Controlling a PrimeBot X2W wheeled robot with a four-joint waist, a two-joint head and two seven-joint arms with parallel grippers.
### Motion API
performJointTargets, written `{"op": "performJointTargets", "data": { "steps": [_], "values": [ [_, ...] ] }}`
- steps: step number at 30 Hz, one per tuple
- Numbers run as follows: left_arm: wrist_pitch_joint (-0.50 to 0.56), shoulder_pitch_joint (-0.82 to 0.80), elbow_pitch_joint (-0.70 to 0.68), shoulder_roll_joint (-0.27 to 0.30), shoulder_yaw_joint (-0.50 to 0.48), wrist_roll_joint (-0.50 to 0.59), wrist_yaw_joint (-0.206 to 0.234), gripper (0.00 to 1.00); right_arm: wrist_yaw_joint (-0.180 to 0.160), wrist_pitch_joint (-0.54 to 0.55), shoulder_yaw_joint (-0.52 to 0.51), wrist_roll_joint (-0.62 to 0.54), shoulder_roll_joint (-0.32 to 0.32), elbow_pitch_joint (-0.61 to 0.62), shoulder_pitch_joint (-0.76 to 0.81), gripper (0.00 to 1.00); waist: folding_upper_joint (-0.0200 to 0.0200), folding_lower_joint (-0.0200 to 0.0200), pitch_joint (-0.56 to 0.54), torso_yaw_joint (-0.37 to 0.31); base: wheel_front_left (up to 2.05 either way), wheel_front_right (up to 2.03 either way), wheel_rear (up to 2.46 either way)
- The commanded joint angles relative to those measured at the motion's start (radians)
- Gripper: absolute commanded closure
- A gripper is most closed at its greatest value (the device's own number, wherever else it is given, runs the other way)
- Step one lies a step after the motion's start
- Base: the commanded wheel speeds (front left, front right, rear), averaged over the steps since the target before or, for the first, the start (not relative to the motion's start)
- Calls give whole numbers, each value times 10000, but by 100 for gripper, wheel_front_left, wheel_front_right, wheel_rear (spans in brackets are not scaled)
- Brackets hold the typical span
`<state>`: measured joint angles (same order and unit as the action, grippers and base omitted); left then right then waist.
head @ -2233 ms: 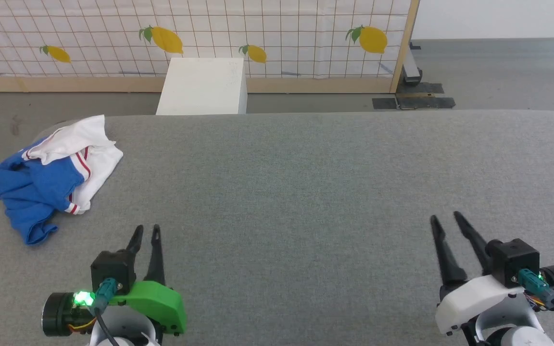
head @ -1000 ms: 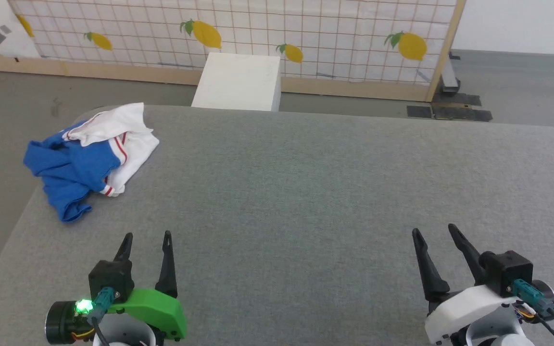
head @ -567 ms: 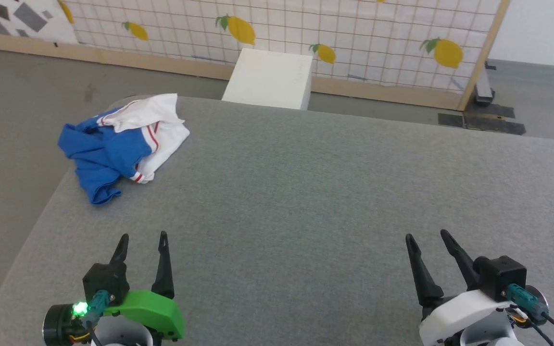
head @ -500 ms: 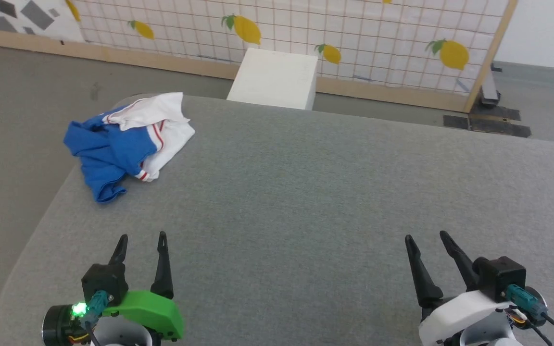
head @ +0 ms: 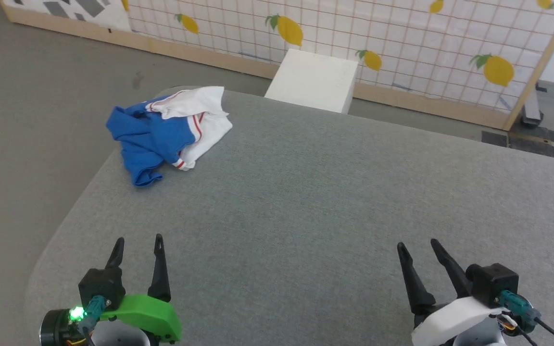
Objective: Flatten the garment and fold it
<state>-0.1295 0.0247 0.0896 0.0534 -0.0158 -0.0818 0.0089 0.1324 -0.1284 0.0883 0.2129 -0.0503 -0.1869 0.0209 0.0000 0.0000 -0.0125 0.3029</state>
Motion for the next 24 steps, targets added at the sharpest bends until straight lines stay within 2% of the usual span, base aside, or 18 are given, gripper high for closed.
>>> {"op": "performJointTargets", "data": {
  "steps": [1, 24],
  "values": [
    [-107, 184, 66, -9, -20, -41, 20, 0, -9, -124, 63, 135, -1, -111, 49, 0, 0, 0, -43, 210, 0, 0, 0],
    [-580, 340, 307, -14, -184, -175, 44, 0, -12, -595, 401, 634, 0, -929, 19, 0, 0, 0, -72, 1355, 0, 0, 0]
  ]
}}
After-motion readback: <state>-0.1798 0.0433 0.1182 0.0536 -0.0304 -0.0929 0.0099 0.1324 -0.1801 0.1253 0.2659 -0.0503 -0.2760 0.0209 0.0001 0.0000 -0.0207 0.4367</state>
